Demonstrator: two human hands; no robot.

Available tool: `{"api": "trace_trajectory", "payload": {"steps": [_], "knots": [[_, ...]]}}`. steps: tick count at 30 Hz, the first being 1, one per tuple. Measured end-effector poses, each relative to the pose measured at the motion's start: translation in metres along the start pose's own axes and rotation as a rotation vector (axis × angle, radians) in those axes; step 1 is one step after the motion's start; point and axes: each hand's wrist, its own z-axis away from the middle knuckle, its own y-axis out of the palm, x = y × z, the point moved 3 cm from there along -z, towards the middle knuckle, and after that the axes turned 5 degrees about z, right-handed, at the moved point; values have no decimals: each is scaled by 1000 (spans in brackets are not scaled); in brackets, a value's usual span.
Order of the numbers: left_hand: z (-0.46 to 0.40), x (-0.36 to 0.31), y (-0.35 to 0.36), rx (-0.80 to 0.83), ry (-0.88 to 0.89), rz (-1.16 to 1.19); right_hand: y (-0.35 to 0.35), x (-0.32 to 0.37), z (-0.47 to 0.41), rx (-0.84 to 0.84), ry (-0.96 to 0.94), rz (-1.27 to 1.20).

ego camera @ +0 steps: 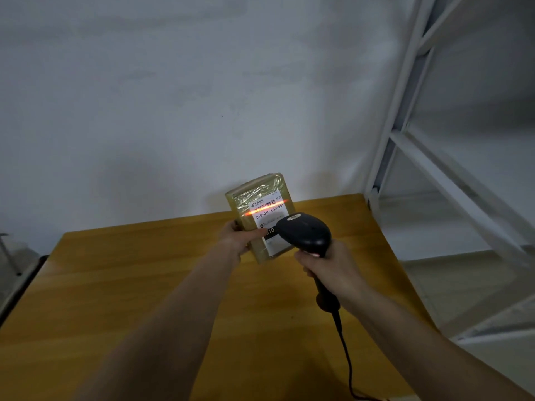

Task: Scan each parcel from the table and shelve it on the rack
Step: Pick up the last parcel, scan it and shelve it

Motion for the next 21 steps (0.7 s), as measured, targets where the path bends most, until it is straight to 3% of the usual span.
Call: {"api": "trace_trajectory", "payload": {"steps": [11,21], "knots": [[20,8,23,78,-4,4,-24,-13,20,-67,25,-104],[72,80,77,132,-291,200,-82,-67,44,-243,199,-249]]}}
